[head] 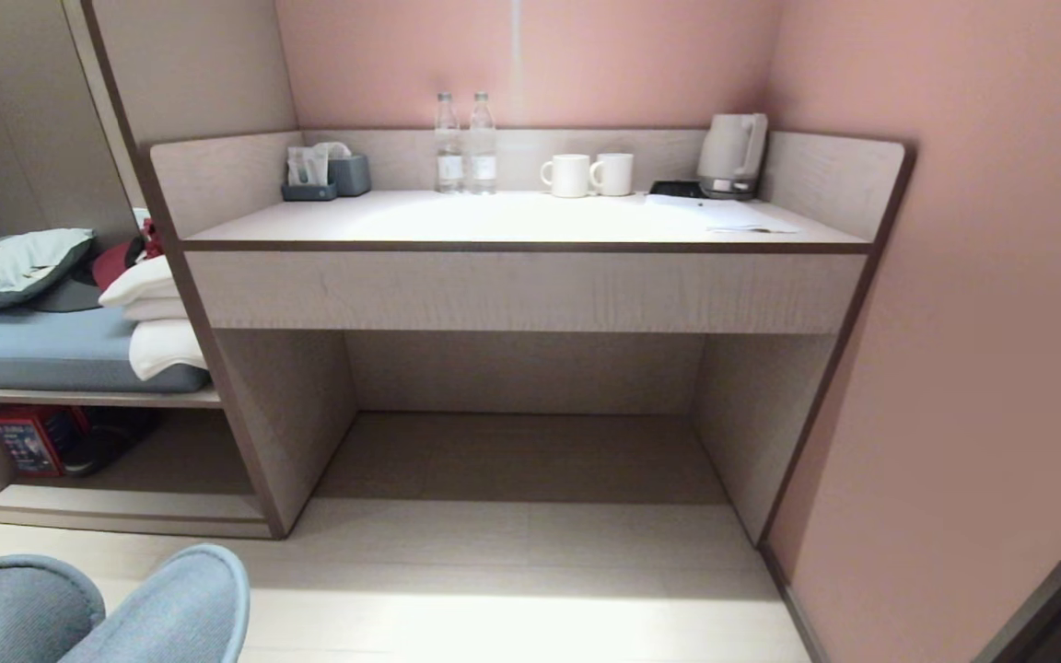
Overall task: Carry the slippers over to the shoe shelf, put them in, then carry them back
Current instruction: Place the slippers into the shoe cabinet
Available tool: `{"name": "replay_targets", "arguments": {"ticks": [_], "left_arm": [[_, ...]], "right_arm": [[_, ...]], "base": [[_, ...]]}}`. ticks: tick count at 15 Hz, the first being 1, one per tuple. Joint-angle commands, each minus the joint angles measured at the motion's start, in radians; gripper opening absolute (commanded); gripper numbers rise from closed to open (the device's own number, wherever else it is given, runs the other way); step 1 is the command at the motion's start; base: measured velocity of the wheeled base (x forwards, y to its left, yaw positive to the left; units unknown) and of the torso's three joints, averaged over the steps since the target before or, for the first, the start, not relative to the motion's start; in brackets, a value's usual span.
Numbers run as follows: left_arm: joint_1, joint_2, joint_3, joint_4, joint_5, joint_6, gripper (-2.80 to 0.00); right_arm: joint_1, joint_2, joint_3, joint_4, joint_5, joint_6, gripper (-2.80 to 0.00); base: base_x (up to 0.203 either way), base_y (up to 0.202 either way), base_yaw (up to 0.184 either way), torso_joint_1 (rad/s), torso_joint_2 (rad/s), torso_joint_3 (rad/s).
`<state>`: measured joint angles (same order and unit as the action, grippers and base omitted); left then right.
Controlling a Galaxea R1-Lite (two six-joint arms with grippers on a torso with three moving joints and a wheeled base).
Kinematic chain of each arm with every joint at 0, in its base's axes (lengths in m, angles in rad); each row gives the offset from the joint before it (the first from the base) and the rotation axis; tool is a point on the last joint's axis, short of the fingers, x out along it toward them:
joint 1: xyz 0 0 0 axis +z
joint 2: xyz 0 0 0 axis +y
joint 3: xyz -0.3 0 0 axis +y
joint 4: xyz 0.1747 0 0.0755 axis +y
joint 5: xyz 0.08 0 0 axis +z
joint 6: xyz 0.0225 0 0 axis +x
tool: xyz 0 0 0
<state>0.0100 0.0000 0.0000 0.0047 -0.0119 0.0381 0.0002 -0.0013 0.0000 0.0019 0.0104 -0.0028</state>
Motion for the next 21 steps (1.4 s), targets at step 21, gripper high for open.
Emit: {"name": "replay_targets", "arguments": {"ticks": [21], "left_arm": [[-0.001, 0.000, 0.000, 0.000, -0.002, 0.005, -2.80]], "right_arm": [[0.000, 0.000, 0.000, 0.000, 0.000, 0.000, -2.80]], "base": [[0.000, 0.188, -0.002, 0.002, 0.00, 0.002]]}}
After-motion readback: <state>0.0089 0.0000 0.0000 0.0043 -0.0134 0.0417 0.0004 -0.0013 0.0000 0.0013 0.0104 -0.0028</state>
